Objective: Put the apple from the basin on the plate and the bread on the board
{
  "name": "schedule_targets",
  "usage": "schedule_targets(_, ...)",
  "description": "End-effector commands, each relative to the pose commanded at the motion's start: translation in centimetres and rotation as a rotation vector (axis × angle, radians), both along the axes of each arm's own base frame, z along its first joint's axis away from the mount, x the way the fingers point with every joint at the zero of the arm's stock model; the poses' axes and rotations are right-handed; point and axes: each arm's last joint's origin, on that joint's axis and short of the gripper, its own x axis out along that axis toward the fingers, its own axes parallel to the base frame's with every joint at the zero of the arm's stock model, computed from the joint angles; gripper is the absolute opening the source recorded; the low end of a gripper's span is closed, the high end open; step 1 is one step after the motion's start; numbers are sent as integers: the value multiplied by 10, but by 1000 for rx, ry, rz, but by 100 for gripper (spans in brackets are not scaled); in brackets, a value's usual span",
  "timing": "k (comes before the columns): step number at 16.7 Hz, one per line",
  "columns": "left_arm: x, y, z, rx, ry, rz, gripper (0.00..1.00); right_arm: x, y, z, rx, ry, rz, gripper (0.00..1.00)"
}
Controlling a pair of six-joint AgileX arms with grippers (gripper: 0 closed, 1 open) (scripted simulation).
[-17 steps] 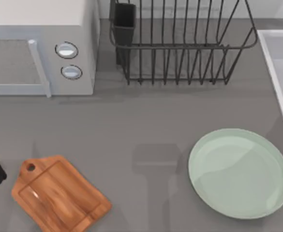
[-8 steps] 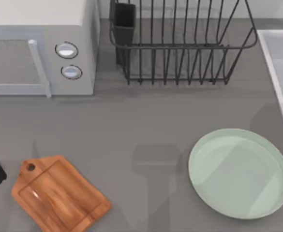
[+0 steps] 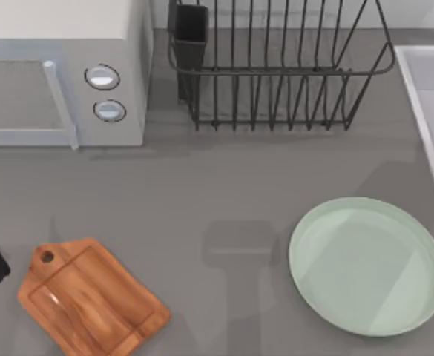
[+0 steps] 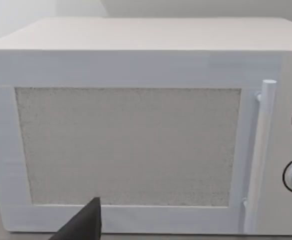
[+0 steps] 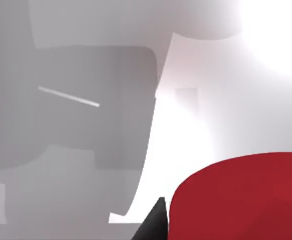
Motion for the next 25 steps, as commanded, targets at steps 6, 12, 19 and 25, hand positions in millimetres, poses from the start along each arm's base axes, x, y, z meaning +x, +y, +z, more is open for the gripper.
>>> schedule_targets(6,0,0,0,0,0,0,100,4,42,38,-16,-67,1,0)
schedule_targets(12,0,0,0,0,0,0,100,-14,132,69,3,-67,3,0)
schedule_targets(19,0,0,0,0,0,0,100,-70,232,90,17,-14,5,0)
schedule_targets(25,0,0,0,0,0,0,100,-120,281,96,6,31,6,0)
